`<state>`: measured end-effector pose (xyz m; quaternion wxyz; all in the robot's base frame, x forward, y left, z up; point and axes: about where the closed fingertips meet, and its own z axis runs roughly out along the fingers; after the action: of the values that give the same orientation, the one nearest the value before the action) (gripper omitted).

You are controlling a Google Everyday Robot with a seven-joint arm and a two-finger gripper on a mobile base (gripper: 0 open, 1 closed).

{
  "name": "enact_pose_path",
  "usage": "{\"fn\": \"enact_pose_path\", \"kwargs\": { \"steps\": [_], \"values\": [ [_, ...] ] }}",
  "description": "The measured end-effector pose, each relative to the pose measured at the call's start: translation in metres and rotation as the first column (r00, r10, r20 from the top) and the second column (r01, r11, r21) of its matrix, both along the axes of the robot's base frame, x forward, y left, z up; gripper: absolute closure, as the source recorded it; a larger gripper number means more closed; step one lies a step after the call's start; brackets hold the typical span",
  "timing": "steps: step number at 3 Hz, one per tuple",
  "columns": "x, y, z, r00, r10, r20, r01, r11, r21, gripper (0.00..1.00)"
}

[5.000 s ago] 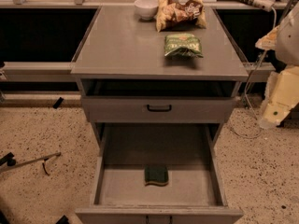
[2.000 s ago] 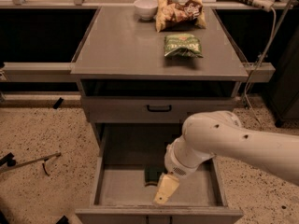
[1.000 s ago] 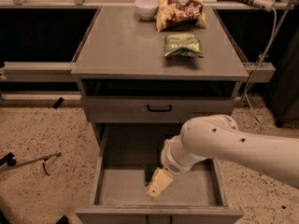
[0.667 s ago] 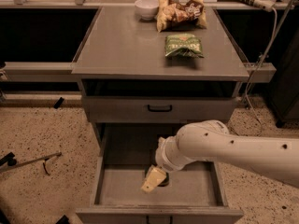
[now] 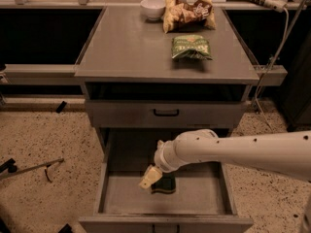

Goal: Pick sponge from middle drawer and place on counter

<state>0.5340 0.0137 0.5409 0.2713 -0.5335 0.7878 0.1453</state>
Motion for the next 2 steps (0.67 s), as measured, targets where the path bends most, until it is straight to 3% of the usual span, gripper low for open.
{"fn": "enact_pose_path", "kwargs": {
  "steps": [1, 2],
  "values": [
    [0.0153, -0.0042, -0.0388, 0.9974, -0.018, -0.069, 0.021, 0.999, 0.041, 0.0],
    [0.0153, -0.0043, -0.0389, 0.9974, -0.018, -0.069, 0.021, 0.999, 0.041, 0.0]
  ]
}}
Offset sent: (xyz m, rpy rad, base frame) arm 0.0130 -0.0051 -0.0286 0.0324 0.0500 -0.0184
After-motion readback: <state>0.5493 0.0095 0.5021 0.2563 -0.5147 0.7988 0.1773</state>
